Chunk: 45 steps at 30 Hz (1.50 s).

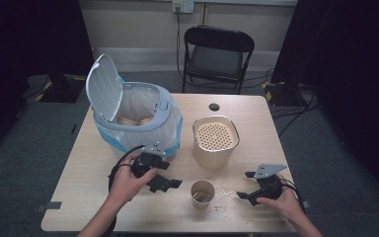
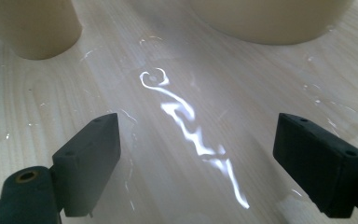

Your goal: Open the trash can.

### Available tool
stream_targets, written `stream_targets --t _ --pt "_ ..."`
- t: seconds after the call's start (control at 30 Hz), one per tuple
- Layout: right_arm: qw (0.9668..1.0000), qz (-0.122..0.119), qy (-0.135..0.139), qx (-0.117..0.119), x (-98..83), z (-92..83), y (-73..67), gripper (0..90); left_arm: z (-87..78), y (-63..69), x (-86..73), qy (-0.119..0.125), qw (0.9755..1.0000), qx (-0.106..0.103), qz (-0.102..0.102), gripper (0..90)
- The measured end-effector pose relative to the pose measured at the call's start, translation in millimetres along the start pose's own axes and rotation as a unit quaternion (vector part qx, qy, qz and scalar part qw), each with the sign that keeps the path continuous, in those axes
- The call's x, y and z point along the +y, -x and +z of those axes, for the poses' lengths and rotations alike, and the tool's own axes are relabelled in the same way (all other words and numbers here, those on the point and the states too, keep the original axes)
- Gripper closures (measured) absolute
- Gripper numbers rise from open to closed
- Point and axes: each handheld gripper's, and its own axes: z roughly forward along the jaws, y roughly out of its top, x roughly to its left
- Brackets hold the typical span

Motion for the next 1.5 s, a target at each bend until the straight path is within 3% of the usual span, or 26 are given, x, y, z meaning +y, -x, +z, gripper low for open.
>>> stream_targets --t 0.2,0.23,0.3,0.37,0.6,0.67,0.8,1.17,1.27,1.33,1.5 --pt "0.9995 -0.018 0.007 0.024 7.7 5.9 -8.7 14.1 5.7 -9.3 -24.1 -0.008 0.9998 0.008 0.017 16.0" --pt "0.9994 -0.023 0.005 0.027 9.0 7.2 -10.5 13.9 8.2 -11.1 -29.7 -0.002 0.9999 0.011 0.012 15.9" --pt "0.9989 -0.031 0.01 0.033 11.9 9.8 -13.8 13.9 11.5 -16.6 -39.8 -0.017 0.9996 0.012 0.017 16.0" --pt "0.9984 -0.036 0.016 0.04 15.6 12.2 -16.9 13.9 14.7 -21.0 -49.8 -0.016 0.9997 0.013 0.011 16.0" --pt "0.9958 -0.053 0.026 0.069 27.0 22.5 -27.3 14.2 29.0 -29.3 -75.8 -0.036 0.999 0.021 0.02 16.3" --pt "0.9951 -0.056 0.027 0.077 28.6 24.4 -29.6 14.4 31.7 -30.4 -79.0 -0.048 0.9978 0.032 0.033 16.3" --pt "0.9932 -0.06 0.032 0.094 32.0 27.0 -35.1 14.4 35.7 -31.3 -83.1 -0.046 0.9969 0.041 0.048 16.5" --pt "0.9899 -0.081 0.034 0.111 41.0 33.3 -46.6 14.9 36.7 -36.2 -90.7 -0.017 0.9946 0.062 0.081 14.8" --pt "0.9894 -0.08 0.04 0.115 44.1 35.1 -48.1 15.0 37.5 -35.0 -92.1 -0.019 0.9925 0.072 0.097 14.5" --pt "0.9889 -0.079 0.043 0.118 46.1 36.2 -49.3 15.0 38.8 -34.6 -93.9 -0.016 0.9916 0.069 0.108 12.8" --pt "0.9869 -0.094 0.047 0.123 52.1 40.7 -54.2 15.6 39.8 -35.5 -95.9 -0.007 0.9917 0.063 0.112 8.6"
